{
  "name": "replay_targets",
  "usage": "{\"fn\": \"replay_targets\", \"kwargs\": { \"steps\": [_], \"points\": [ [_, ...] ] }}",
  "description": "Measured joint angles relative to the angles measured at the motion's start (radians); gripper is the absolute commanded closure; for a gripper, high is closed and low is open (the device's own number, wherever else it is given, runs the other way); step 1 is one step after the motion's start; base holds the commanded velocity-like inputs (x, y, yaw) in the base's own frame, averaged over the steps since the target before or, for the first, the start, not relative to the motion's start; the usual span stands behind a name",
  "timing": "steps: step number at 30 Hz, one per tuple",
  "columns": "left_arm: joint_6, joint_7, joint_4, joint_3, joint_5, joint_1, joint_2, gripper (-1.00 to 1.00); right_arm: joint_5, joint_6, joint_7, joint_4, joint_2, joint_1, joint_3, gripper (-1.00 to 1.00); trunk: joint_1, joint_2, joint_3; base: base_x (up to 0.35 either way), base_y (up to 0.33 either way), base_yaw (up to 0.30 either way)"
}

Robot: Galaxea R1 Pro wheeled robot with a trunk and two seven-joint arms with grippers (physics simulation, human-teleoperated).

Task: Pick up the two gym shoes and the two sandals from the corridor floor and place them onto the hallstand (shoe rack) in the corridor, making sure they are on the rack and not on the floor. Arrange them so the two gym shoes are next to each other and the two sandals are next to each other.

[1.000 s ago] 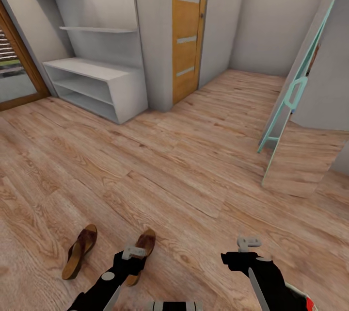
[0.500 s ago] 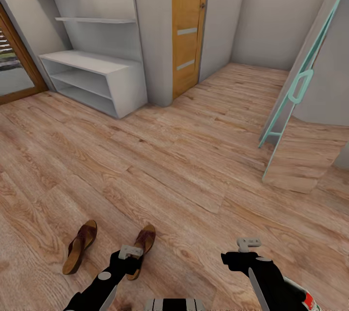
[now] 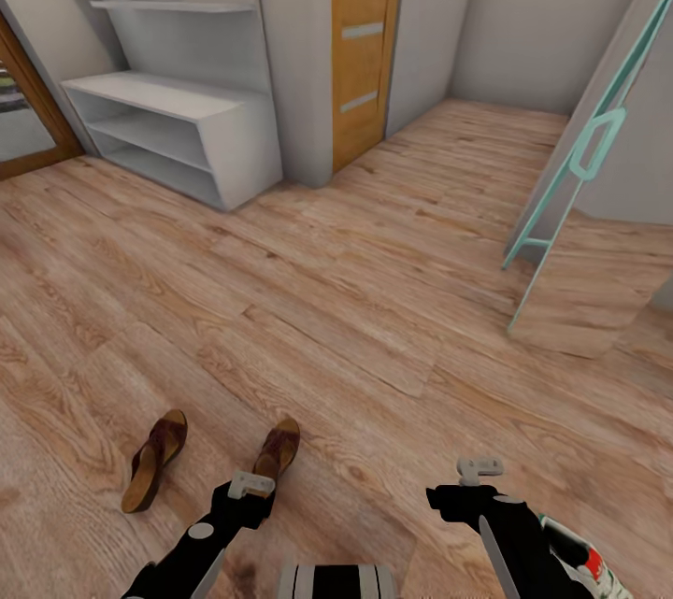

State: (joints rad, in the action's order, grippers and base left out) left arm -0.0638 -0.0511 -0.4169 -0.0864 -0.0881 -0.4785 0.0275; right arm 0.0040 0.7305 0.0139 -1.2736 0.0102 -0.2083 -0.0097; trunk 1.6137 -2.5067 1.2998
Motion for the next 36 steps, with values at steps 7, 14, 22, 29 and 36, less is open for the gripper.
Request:
{"fn": "replay_targets", "kwargs": {
  "steps": [7, 14, 22, 29, 36],
  "points": [
    [0.0, 0.0, -0.001, 0.001, 0.0, -0.003, -0.003, -1.0, 0.0, 0.0, 0.0, 0.0, 0.0, 0.0, 0.0, -1.0, 0.003, -0.002, 0.036, 0.0, 0.0, 0.0],
    [0.0, 0.0, -0.002, 0.001, -0.002, -0.005, -0.005, -1.0, 0.0, 0.0, 0.0, 0.0, 0.0, 0.0, 0.0, -1.0, 0.006, -0.003, 0.074, 0.0, 0.0, 0.0],
    [0.0, 0.0, -0.002, 0.0, -0.002, -0.006, -0.006, -1.0, 0.0, 0.0, 0.0, 0.0, 0.0, 0.0, 0.0, -1.0, 0.01, -0.005, 0.118, 0.0, 0.0, 0.0],
    [0.0, 0.0, -0.002, 0.0, -0.002, -0.006, -0.006, -1.0, 0.0, 0.0, 0.0, 0.0, 0.0, 0.0, 0.0, -1.0, 0.013, -0.007, 0.156, 0.0, 0.0, 0.0],
    [0.0, 0.001, -0.002, 0.001, -0.002, -0.006, -0.006, -1.0, 0.0, 0.0, 0.0, 0.0, 0.0, 0.0, 0.0, -1.0, 0.013, -0.007, 0.162, 0.0, 0.0, 0.0]
  ]
}}
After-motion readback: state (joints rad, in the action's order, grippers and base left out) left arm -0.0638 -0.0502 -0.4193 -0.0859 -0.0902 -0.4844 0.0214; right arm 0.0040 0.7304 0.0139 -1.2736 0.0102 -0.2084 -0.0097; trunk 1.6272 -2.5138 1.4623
